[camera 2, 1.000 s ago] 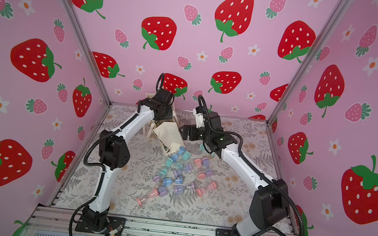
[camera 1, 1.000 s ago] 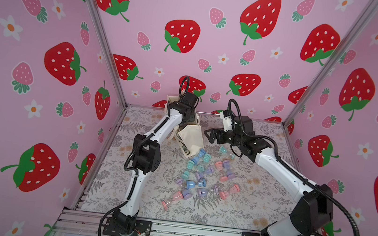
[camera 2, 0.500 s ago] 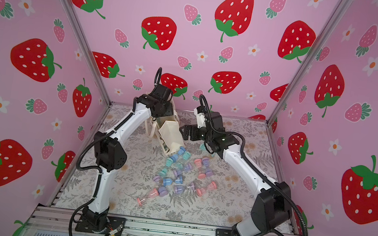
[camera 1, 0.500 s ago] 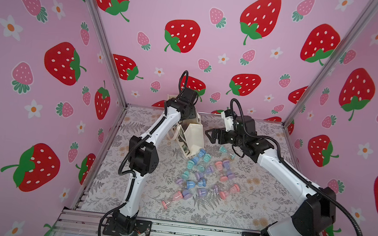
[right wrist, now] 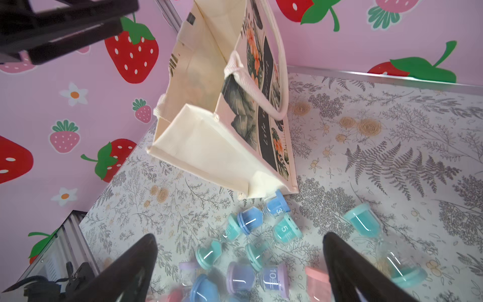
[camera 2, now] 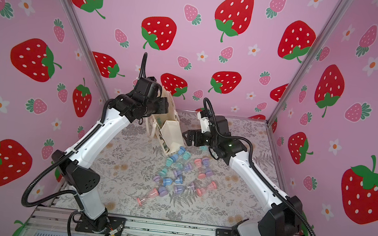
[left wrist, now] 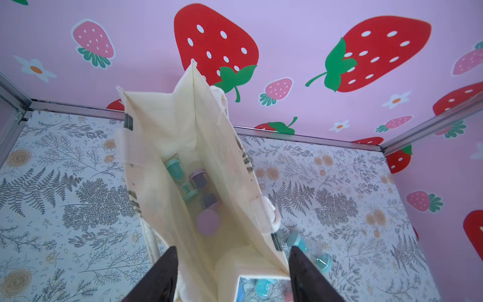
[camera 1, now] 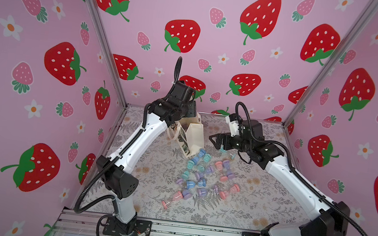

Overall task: Put the hourglass into the canvas bag
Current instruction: Place the hourglass in the canvas bag, then pick up the hourglass from the center of the board.

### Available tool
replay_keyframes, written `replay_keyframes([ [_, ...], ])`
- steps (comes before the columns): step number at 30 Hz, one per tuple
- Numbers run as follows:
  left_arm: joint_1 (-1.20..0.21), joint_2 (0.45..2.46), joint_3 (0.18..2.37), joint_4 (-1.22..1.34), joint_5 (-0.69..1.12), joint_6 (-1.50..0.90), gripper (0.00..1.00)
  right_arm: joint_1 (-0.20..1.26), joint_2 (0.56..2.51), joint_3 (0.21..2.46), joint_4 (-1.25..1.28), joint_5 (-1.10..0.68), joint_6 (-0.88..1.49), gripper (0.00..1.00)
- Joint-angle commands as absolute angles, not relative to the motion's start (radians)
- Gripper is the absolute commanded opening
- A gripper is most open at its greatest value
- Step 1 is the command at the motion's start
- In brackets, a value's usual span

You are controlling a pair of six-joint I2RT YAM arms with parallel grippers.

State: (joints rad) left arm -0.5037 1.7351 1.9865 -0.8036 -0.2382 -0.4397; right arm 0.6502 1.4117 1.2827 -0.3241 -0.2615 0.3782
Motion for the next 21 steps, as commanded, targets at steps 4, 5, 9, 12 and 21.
replay_keyframes([
  [4,-0.565,1.513,1.709,-0.736,-0.303,-0.389,0.69,0.688,1.348,1.208,-0.378,-0.245,0.368,0.99],
  [5,-0.576,1.474,1.662,-0.728,-0.307,-0.389,0.69,0.696,1.343,1.197,-0.378,-0.242,0.365,0.99],
  [9,-0.638,1.343,1.485,-0.709,-0.323,-0.386,0.7,0.732,1.32,1.137,-0.377,-0.223,0.353,0.99],
  [12,-0.679,1.283,1.391,-0.722,-0.324,-0.413,0.7,0.754,1.314,1.094,-0.365,-0.216,0.348,0.99],
  [21,-0.764,1.25,1.163,-0.712,-0.27,-0.466,0.7,0.819,1.329,0.961,-0.257,-0.226,0.36,0.99],
])
